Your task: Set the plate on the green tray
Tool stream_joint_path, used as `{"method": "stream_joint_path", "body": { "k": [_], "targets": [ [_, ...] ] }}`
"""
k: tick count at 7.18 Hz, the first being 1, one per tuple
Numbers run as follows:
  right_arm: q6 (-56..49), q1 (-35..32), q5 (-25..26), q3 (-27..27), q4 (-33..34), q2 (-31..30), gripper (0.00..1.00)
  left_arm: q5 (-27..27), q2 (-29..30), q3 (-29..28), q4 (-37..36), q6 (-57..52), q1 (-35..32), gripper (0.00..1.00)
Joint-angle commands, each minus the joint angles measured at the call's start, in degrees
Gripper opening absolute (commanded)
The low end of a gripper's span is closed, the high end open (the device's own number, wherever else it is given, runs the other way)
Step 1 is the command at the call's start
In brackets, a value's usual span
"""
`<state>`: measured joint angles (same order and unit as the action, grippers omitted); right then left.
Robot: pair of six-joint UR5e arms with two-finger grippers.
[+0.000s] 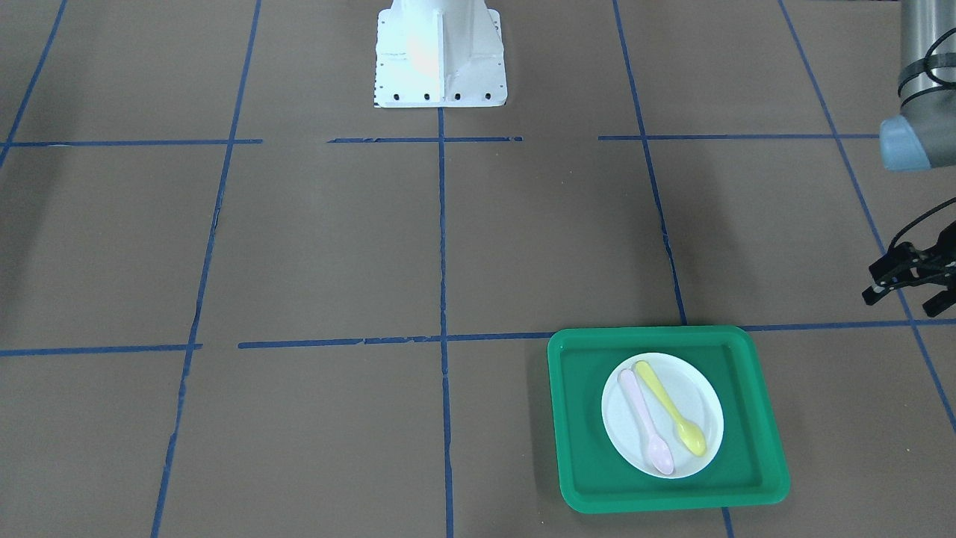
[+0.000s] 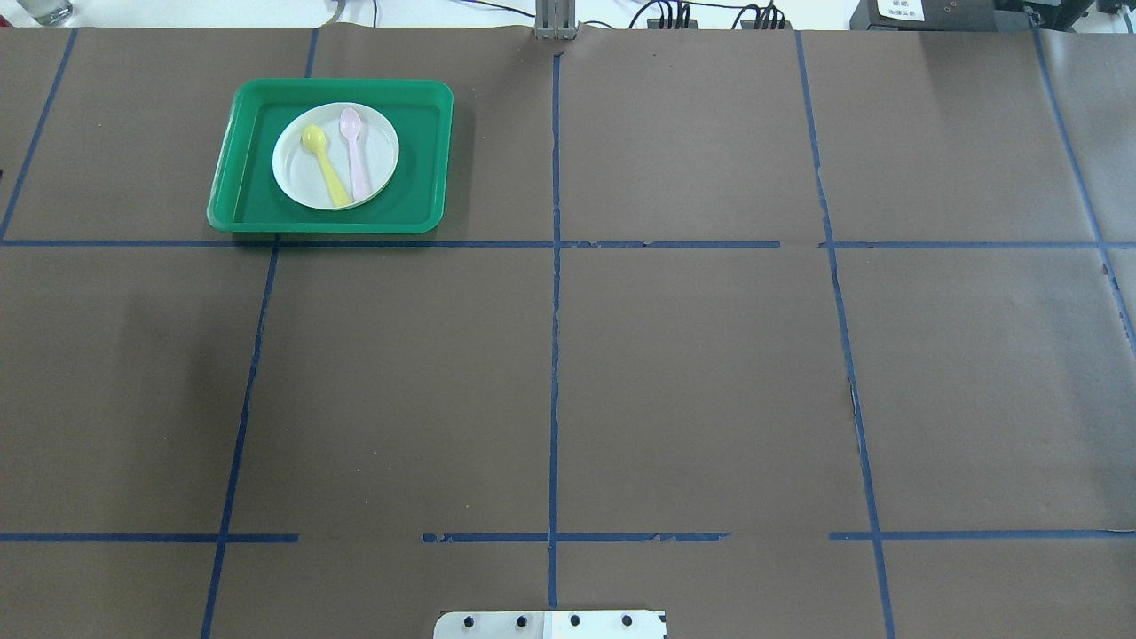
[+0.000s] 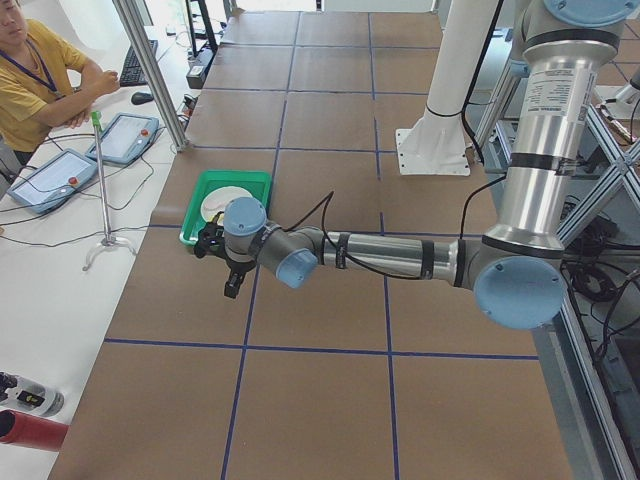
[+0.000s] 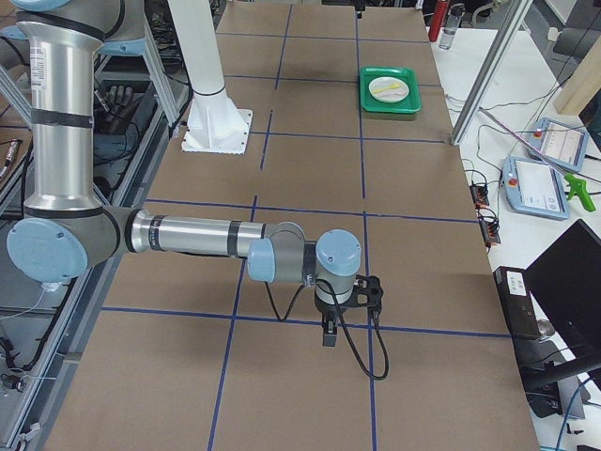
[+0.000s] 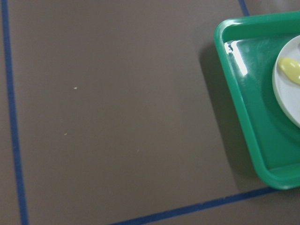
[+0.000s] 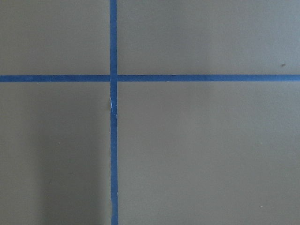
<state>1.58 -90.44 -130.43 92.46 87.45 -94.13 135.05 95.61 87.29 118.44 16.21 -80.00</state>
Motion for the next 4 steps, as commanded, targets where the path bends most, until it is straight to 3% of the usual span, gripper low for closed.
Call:
{"method": "stream_joint_path", "body": {
  "k": [1,2,4],
  "targets": [
    [0.0,0.0,0.0,0.0,0.0,0.0,1.0,1.19,-3.49,9.52,-18.4,-14.3,-7.25,1.0],
    [0.0,0.0,0.0,0.0,0.0,0.0,1.0,1.01,-3.33,11.74,-27.04,-23.42,-11.37,1.0],
    [0.0,0.0,0.0,0.0,0.0,0.0,1.0,0.83,-2.8,16.57,-39.19,-27.38,-17.2,1.0]
  ]
}}
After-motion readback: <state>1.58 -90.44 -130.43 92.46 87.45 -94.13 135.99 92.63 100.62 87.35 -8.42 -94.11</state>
